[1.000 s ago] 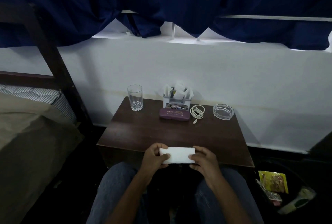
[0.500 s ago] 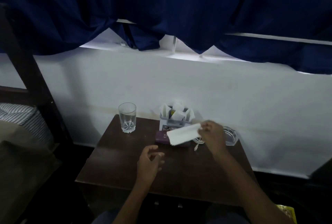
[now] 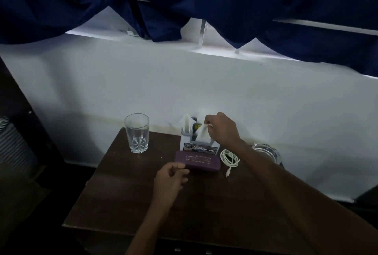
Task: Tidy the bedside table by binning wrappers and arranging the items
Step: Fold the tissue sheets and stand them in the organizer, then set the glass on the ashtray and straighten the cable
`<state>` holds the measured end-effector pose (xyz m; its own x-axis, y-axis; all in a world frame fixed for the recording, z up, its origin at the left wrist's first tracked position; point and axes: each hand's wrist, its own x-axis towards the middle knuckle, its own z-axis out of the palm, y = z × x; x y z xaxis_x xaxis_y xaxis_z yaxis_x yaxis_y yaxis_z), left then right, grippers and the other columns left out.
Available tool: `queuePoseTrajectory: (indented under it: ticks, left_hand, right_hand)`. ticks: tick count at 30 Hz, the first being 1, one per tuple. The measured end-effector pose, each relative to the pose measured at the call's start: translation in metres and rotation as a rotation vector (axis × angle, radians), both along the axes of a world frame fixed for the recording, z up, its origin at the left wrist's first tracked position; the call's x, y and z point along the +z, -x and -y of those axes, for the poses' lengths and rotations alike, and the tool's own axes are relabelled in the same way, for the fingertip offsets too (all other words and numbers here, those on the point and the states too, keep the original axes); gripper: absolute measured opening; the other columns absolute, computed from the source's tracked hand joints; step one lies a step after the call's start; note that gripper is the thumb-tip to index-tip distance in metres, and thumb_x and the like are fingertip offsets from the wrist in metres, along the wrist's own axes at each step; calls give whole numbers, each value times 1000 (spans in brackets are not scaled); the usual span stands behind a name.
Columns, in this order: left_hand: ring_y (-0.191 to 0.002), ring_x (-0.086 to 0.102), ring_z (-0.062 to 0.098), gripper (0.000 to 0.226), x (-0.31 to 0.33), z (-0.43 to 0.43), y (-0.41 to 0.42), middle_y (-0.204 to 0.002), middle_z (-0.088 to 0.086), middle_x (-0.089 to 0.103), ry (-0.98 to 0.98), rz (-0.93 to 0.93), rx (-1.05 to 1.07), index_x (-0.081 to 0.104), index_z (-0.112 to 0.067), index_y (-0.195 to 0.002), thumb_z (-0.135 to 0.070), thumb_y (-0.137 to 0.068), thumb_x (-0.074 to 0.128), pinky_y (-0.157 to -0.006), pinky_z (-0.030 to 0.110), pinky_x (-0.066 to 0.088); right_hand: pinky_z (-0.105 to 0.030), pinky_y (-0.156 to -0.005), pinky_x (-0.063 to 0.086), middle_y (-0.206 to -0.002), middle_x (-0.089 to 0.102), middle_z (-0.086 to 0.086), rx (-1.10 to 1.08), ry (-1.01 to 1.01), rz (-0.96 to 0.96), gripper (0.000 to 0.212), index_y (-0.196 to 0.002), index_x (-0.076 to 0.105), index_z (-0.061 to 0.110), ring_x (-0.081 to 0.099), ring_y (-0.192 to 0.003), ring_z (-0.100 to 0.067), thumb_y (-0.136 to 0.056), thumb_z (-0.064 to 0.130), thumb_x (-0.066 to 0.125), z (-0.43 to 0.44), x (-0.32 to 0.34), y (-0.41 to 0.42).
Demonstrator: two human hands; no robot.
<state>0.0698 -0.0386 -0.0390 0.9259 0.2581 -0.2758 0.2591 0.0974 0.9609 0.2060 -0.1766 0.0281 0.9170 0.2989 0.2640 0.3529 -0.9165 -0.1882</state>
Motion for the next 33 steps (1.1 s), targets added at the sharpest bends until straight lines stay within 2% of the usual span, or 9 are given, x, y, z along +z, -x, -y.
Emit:
queuePoseTrajectory:
  ticks: [5,10,14,17,21,23,25,28,33]
  left_hand:
    - [-76,65,14,13,9,2,3,-89,2,70,14,-6,-22,60,-15,-92,-7,-91,49,-64,25,46]
    - [-79,65,15,14,14,-1,6,-92,2,71,7,-25,-15,60,-17,-91,-8,-91,49,-65,24,47]
    - [-79,65,15,14,18,-7,4,-92,1,71,43,-21,16,60,-16,-91,-8,-91,49,-66,25,47]
    - [-76,63,14,15,18,-13,2,-87,-1,70,75,-29,56,60,-18,-88,-8,-91,50,-64,25,46]
    - [-86,61,17,22,5,-20,-2,-86,-4,68,40,-47,109,61,-23,-83,-6,-90,50,-77,32,48]
    - [-94,61,20,15,-1,-26,-1,-95,1,69,-9,-43,136,64,-21,-91,-10,-90,53,-87,37,49]
    - [-93,64,22,13,-7,-34,-1,-99,6,71,-32,-48,165,66,-17,-98,-15,-89,57,-85,38,50]
    - [-90,67,28,12,-13,-40,-3,-94,8,72,-34,-64,167,66,-18,-95,-15,-88,57,-85,44,53]
    - [-88,67,27,16,-11,-33,-7,-88,7,72,-52,-70,132,68,-18,-87,-12,-87,54,-81,43,52]
  right_hand:
    - [-36,-79,42,-101,59,-17,25,71,-60,27,-106,64,13,55,-94,-33,-82,6,52,-3,-4,-6]
    - [-34,-83,32,-103,67,1,33,124,-15,30,-107,65,20,47,-105,-25,-79,12,57,-8,4,-8]
    - [-34,-83,34,-96,67,-4,125,-122,79,26,-99,69,14,50,-99,-26,-75,9,59,-41,18,-3]
    - [-34,-89,42,-102,67,-12,290,-257,-67,29,-105,66,5,57,-98,-29,-77,3,57,-85,15,-3]
    - [-35,-105,36,-137,45,-16,258,-404,-422,71,-139,35,8,43,-126,-29,-77,11,69,-142,-12,-1]
    - [-34,-105,32,-145,35,-15,194,-493,-536,93,-146,18,11,36,-133,-29,-72,16,76,-164,-30,1]
    - [-35,-105,34,-144,36,-17,121,-619,-578,103,-146,11,12,37,-132,-32,-69,16,80,-178,-46,2]
    - [-33,-97,40,-137,45,-18,53,-779,-582,93,-141,20,14,46,-123,-32,-69,12,79,-188,-58,5]
    - [-31,-90,43,-127,54,-16,72,-804,-538,85,-134,34,14,53,-114,-30,-65,13,82,-175,-55,11]
